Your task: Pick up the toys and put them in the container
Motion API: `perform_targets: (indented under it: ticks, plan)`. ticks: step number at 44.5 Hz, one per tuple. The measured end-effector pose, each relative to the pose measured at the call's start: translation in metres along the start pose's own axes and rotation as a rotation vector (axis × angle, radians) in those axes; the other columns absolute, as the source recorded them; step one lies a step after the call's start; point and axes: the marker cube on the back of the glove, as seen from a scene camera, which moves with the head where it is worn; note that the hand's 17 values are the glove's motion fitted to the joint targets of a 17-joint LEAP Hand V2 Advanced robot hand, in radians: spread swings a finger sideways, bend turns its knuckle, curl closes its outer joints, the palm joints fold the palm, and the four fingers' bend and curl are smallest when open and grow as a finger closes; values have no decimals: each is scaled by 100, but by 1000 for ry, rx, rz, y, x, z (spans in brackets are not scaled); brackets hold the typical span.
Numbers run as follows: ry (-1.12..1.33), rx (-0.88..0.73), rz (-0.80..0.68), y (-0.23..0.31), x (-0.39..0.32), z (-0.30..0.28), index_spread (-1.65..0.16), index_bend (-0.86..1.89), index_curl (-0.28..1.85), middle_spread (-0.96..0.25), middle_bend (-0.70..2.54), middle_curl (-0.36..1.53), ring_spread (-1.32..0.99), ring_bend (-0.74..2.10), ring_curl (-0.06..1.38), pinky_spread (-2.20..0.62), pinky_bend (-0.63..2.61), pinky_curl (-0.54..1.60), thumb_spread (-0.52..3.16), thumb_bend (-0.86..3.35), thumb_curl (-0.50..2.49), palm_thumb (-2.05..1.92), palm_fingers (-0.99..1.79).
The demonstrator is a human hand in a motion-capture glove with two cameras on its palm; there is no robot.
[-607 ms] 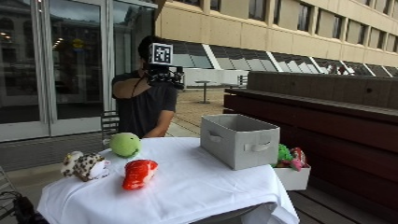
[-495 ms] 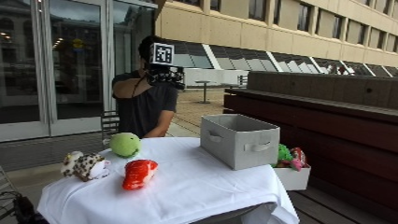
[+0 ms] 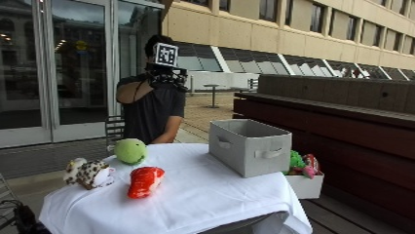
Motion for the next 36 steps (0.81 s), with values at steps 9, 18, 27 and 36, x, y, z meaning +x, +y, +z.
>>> perform_targets:
  ticks: [9, 18, 27, 36]
  plan:
    - [18, -107, 187, 45, 28, 0, -27, 15, 22, -8, 18, 25, -20, 19, 15, -4, 68, 29, 117, -7, 6, -10, -6]
    - [9, 83, 72, 53, 75, 37, -28, 12, 22, -8, 18, 27, -20, 19, 18, -1, 76, 33, 112, -7, 8, -10, -7]
    - [-5, -24, 206, 74, 96, 88, -28, 9, 20, -8, 18, 29, -19, 20, 20, 2, 86, 36, 106, -7, 10, -10, -10]
    - [-48, 26, 86, 71, 114, 155, -28, 9, 19, -9, 17, 30, -19, 20, 23, 3, 93, 37, 101, -8, 13, -10, -12]
